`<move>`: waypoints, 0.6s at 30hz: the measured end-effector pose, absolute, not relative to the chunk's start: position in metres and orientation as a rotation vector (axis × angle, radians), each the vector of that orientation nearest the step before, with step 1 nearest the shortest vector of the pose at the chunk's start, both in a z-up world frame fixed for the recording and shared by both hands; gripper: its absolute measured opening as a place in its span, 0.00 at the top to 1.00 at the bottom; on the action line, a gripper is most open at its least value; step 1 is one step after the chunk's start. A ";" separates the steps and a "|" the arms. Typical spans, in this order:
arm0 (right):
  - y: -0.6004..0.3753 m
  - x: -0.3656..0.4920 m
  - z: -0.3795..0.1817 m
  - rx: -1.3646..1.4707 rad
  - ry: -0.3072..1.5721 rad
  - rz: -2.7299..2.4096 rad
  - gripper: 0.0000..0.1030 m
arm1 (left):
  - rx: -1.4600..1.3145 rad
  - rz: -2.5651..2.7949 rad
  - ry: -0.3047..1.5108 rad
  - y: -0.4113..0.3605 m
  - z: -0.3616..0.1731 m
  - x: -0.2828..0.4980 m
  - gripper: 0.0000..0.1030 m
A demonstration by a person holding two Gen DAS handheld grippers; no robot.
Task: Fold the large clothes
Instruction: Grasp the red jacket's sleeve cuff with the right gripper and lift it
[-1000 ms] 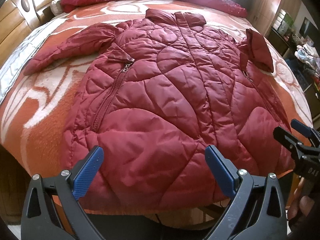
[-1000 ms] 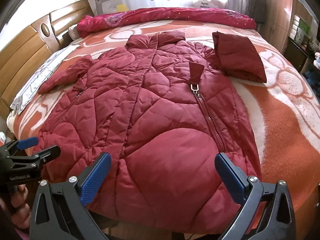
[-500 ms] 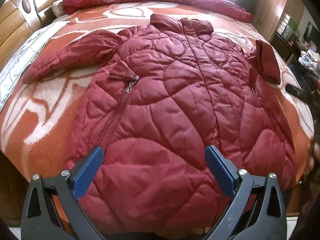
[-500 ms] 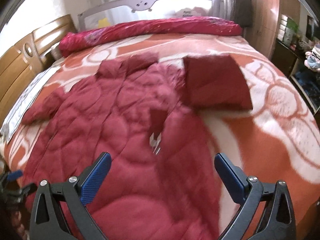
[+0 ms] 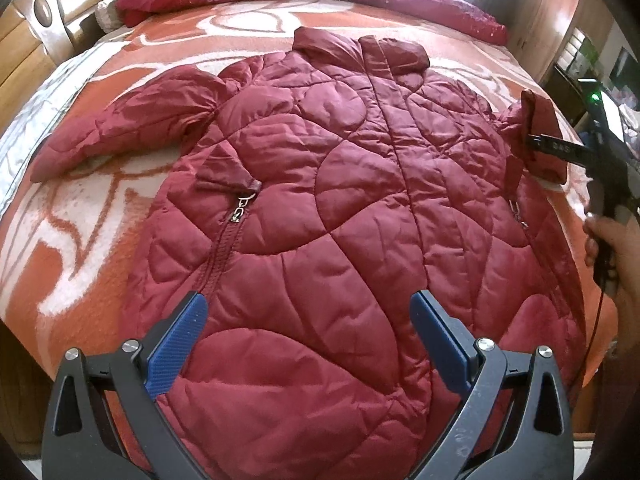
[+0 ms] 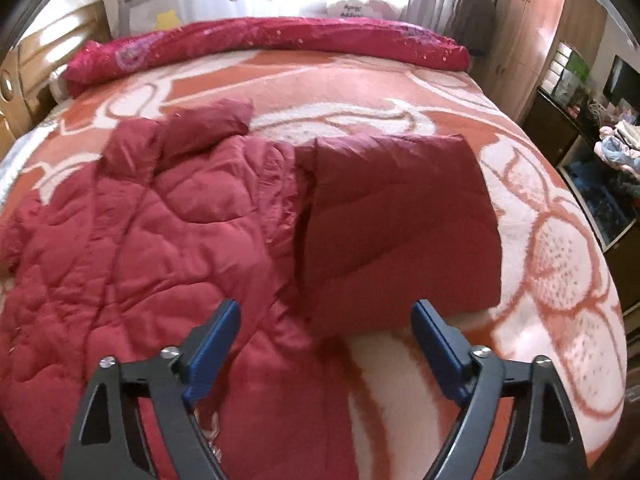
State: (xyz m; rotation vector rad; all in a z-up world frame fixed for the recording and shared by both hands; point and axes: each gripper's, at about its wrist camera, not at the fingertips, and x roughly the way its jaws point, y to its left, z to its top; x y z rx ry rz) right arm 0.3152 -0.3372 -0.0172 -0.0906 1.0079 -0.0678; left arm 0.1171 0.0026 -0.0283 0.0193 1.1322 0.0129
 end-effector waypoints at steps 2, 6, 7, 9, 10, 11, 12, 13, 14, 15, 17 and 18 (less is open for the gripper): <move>-0.338 0.322 -0.023 -0.115 1.019 -0.094 0.20 | 0.020 0.014 1.143 0.003 -0.031 0.121 0.01; -0.339 0.328 -0.030 -0.136 1.021 -0.114 0.22 | 0.011 0.017 1.153 0.004 -0.033 0.127 0.01; -0.340 0.329 -0.030 -0.143 1.022 -0.118 0.22 | 0.010 0.018 1.148 0.004 -0.033 0.128 0.01; -0.341 0.331 -0.032 -0.145 1.027 -0.122 0.22 | 0.011 0.019 1.150 0.004 -0.033 0.131 0.01; -0.342 0.332 -0.033 -0.144 1.028 -0.124 0.23 | 0.012 0.018 1.153 0.003 -0.034 0.132 0.01; -0.343 0.334 -0.035 -0.146 1.028 -0.129 0.24 | 0.013 0.016 1.157 0.002 -0.035 0.133 0.01; -0.343 0.335 -0.035 -0.147 1.030 -0.129 0.27 | 0.014 0.015 1.161 0.001 -0.035 0.133 0.01; -0.344 0.336 -0.037 -0.141 1.033 -0.128 0.31 | 0.016 0.014 1.162 0.001 -0.036 0.134 0.01; -0.347 0.338 -0.038 -0.123 1.038 -0.120 0.32 | 0.017 0.014 1.162 0.000 -0.036 0.135 0.01; -0.349 0.338 -0.039 -0.112 1.041 -0.115 0.34 | 0.019 0.013 1.163 -0.001 -0.036 0.136 0.01; -0.353 0.338 -0.039 -0.083 1.037 -0.101 0.48 | 0.022 0.015 1.162 -0.001 -0.036 0.138 0.01; -0.355 0.338 -0.037 -0.060 1.037 -0.087 0.62 | 0.021 0.015 1.162 0.000 -0.035 0.139 0.01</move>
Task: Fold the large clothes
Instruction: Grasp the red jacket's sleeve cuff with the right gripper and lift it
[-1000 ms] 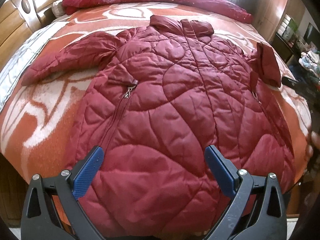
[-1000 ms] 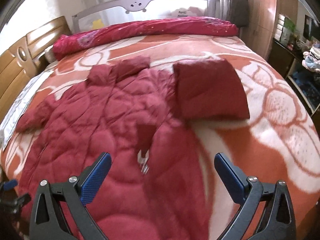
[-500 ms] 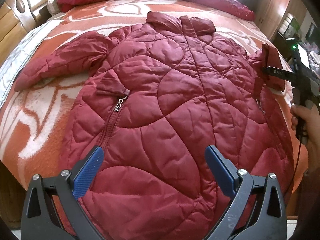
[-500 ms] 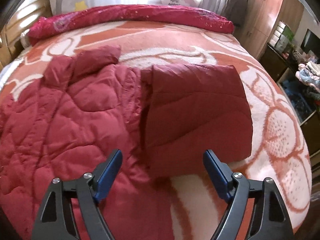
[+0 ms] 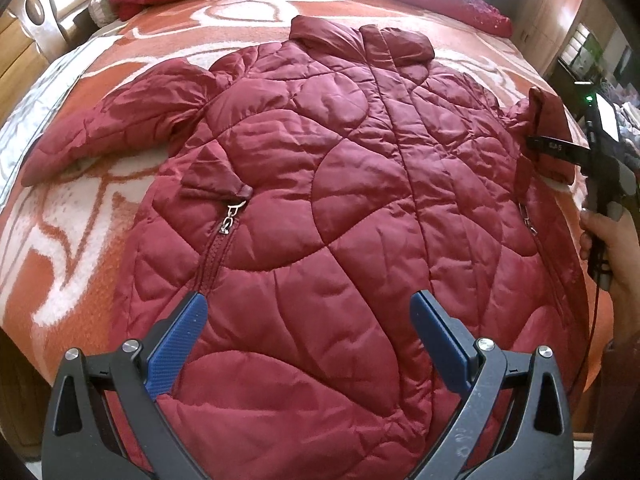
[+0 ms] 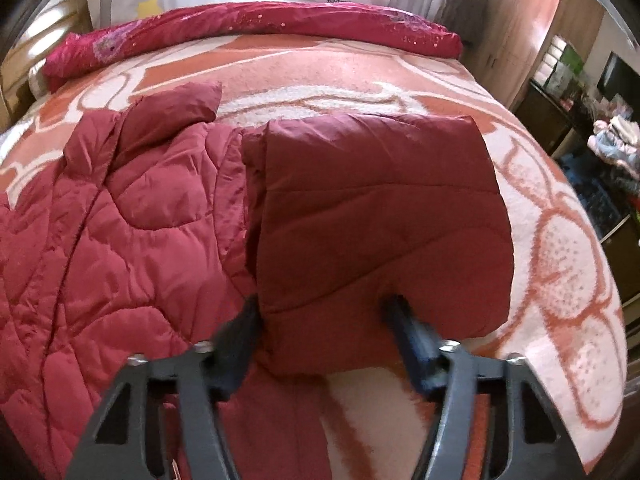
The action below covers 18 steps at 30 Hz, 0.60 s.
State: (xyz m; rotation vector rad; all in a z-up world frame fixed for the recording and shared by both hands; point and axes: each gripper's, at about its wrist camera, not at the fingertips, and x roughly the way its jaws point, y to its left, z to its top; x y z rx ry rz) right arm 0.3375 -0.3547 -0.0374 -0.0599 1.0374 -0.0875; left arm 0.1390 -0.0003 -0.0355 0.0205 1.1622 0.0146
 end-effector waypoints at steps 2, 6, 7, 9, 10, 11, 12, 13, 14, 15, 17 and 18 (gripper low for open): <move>-0.357 0.334 -0.031 -0.023 1.027 -0.066 0.80 | 0.017 0.015 1.156 0.001 -0.035 0.142 0.01; -0.357 0.325 -0.007 0.126 0.988 0.084 0.91 | 0.006 0.010 1.148 0.004 -0.033 0.149 0.01; -0.355 0.323 0.002 0.189 0.977 0.154 0.91 | 0.002 0.008 1.145 0.004 -0.033 0.151 0.01; -0.350 0.322 0.012 0.283 0.977 0.270 0.92 | -0.013 -0.002 1.138 0.007 -0.032 0.154 0.01; -0.344 0.324 0.015 0.321 0.985 0.328 0.92 | -0.017 -0.005 1.134 0.008 -0.031 0.156 0.01; -0.335 0.326 0.020 0.349 0.992 0.382 0.92 | -0.019 -0.006 1.131 0.009 -0.031 0.157 0.01; -0.325 0.327 0.024 0.362 1.000 0.428 0.92 | -0.020 -0.008 1.124 0.010 -0.030 0.157 0.01; -0.315 0.329 0.027 0.369 1.008 0.465 0.93 | -0.022 -0.012 1.119 0.010 -0.030 0.158 0.01; -0.304 0.331 0.030 0.382 1.015 0.505 0.93 | -0.025 -0.015 1.116 0.012 -0.030 0.159 0.01; -0.291 0.334 0.033 0.390 1.021 0.545 0.93 | -0.031 -0.018 1.115 0.014 -0.030 0.159 0.01; -0.269 0.337 0.035 0.397 1.032 0.613 0.93 | -0.051 -0.026 1.117 0.019 -0.031 0.160 0.01; -0.255 0.340 0.035 0.406 1.045 0.655 0.93 | -0.063 -0.029 1.119 0.022 -0.032 0.160 0.01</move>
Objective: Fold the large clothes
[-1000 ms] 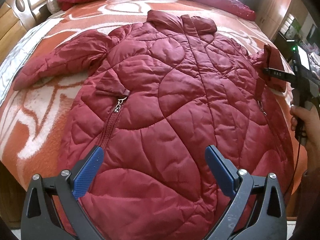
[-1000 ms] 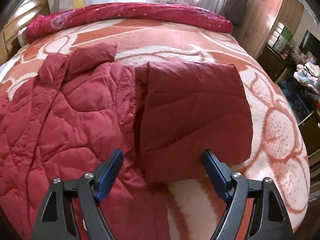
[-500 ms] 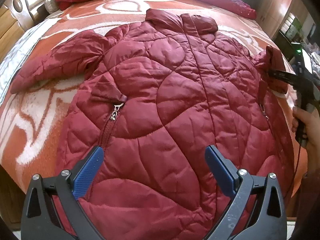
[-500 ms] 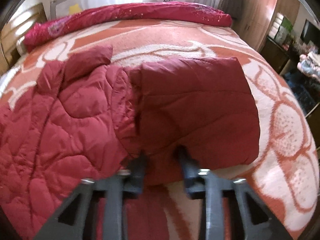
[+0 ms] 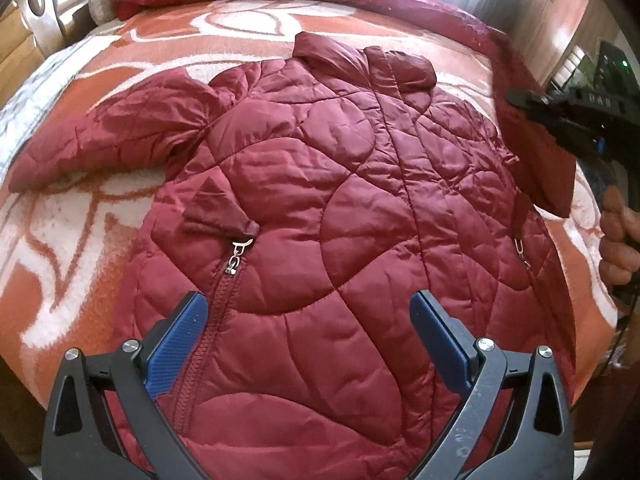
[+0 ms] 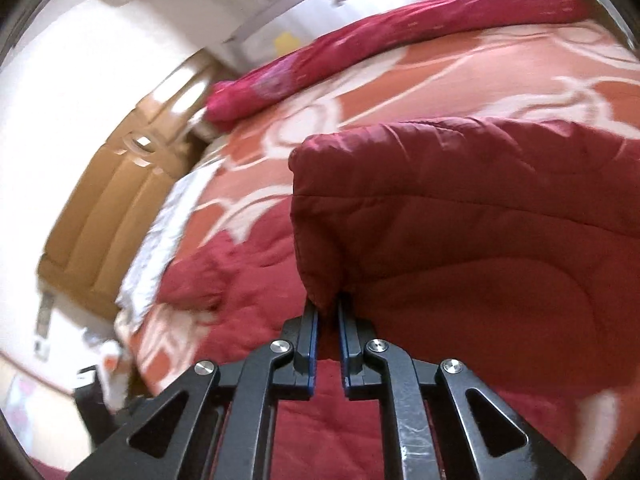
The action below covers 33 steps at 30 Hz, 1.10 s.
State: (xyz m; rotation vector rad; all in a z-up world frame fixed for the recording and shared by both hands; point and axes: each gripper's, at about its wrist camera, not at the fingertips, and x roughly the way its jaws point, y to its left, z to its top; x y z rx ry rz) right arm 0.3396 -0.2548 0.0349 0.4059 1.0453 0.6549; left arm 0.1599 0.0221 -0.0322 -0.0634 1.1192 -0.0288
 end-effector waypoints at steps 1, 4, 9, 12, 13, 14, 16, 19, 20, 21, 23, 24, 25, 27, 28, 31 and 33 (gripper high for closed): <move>-0.244 0.342 0.034 0.409 1.056 0.685 0.93 | -0.074 -0.030 1.121 0.026 -0.033 0.160 0.01; -0.206 0.344 0.032 0.397 1.081 0.765 0.93 | -0.097 -0.032 1.124 0.034 -0.036 0.159 0.01; -0.144 0.347 0.021 0.400 1.139 0.913 0.93 | -0.144 -0.032 1.114 0.050 -0.041 0.165 0.01; -0.112 0.353 0.010 0.423 1.176 0.973 0.94 | -0.186 -0.036 1.113 0.061 -0.046 0.171 0.01; -0.101 0.356 0.005 0.430 1.186 0.990 0.94 | -0.201 -0.037 1.113 0.065 -0.048 0.173 0.01; -0.091 0.358 -0.001 0.445 1.202 1.011 0.94 | -0.212 -0.038 1.113 0.068 -0.049 0.175 0.01; -0.088 0.364 -0.012 0.462 1.226 1.025 0.94 | -0.240 -0.040 1.114 0.076 -0.052 0.179 0.01; -0.076 0.373 -0.029 0.498 1.259 1.036 0.94 | -0.276 -0.040 1.110 0.085 -0.055 0.187 0.01; -0.072 0.376 -0.035 0.515 1.272 1.041 0.94 | -0.284 -0.043 1.105 0.086 -0.054 0.189 0.01; -0.070 0.376 -0.039 0.527 1.279 1.044 0.94 | -0.287 -0.043 1.099 0.088 -0.054 0.192 0.01; -0.071 0.379 -0.049 0.555 1.299 1.051 0.94 | -0.289 -0.043 1.093 0.089 -0.055 0.197 0.01; -0.072 0.380 -0.055 0.573 1.313 1.059 0.93 | -0.290 -0.046 1.090 0.089 -0.056 0.201 0.01; -0.074 0.382 -0.060 0.603 1.327 1.064 0.87 | -0.292 -0.048 1.089 0.089 -0.056 0.204 0.01; -0.081 0.387 -0.074 0.682 1.356 1.047 0.76 | -0.299 -0.057 1.093 0.091 -0.059 0.211 0.01; -0.086 0.389 -0.079 0.710 1.360 1.035 0.70 | -0.302 -0.060 1.093 0.091 -0.060 0.213 0.01; -0.103 0.392 -0.082 0.777 1.333 1.017 0.59 | -0.308 -0.068 1.098 0.090 -0.064 0.224 0.01; -0.115 0.391 -0.078 0.800 1.315 1.002 0.54 | -0.324 -0.083 1.103 0.088 -0.065 0.237 0.01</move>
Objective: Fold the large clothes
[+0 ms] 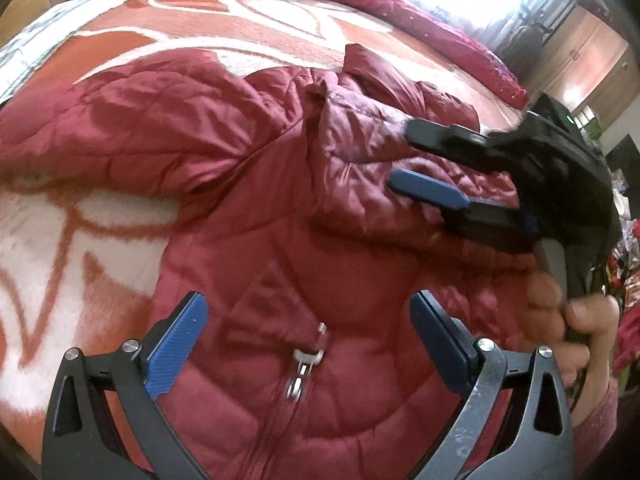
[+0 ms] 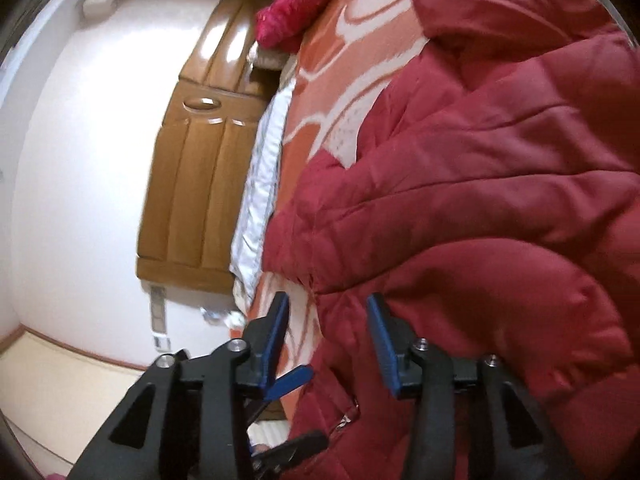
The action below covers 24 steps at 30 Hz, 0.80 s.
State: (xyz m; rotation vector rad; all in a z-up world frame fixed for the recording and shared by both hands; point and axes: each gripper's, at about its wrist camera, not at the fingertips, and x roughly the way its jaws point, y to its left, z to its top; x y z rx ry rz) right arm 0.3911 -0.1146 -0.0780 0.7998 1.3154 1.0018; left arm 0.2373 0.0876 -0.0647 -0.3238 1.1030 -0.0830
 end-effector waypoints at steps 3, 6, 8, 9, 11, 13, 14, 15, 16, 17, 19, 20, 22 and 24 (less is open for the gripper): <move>-0.133 0.388 -0.063 0.762 1.259 0.960 0.54 | -0.365 -0.107 1.123 0.087 -0.069 0.261 0.01; -0.164 0.384 -0.050 0.755 1.194 0.880 0.54 | -0.413 -0.123 1.124 0.088 -0.072 0.284 0.02; -0.192 0.379 -0.042 0.759 1.140 0.809 0.54 | -0.424 -0.122 1.119 0.088 -0.073 0.297 0.21; -0.209 0.376 -0.039 0.767 1.114 0.764 0.54 | -0.420 -0.120 1.128 0.088 -0.075 0.302 0.47; -0.241 0.371 -0.035 0.773 1.068 0.677 0.54 | -0.424 -0.138 1.125 0.088 -0.074 0.309 0.74; -0.272 0.365 -0.026 0.759 1.011 0.577 0.54 | -0.386 -0.136 1.089 0.087 -0.061 0.305 0.86; -0.282 0.362 -0.022 0.740 0.990 0.541 0.54 | -0.364 -0.133 1.061 0.087 -0.053 0.302 0.86; -0.295 0.361 -0.016 0.705 0.969 0.495 0.54 | -0.331 -0.133 1.018 0.086 -0.042 0.297 0.86; -0.301 0.359 -0.012 0.657 0.951 0.452 0.54 | -0.295 -0.133 0.981 0.085 -0.031 0.293 0.86; -0.307 0.358 -0.010 0.593 0.941 0.406 0.54 | -0.269 -0.132 0.961 0.085 -0.025 0.289 0.86; -0.309 0.359 -0.013 0.494 0.958 0.345 0.54 | -0.206 -0.125 0.953 0.080 -0.027 0.291 0.86; -0.308 0.360 -0.018 0.458 0.982 0.323 0.54 | -0.167 -0.112 0.965 0.077 -0.034 0.293 0.86; -0.305 0.360 -0.029 0.406 1.024 0.306 0.54 | -0.086 -0.080 1.006 0.071 -0.056 0.298 0.84; -0.296 0.361 -0.045 0.339 1.067 0.288 0.55 | -0.057 -0.056 1.029 0.071 -0.069 0.297 0.80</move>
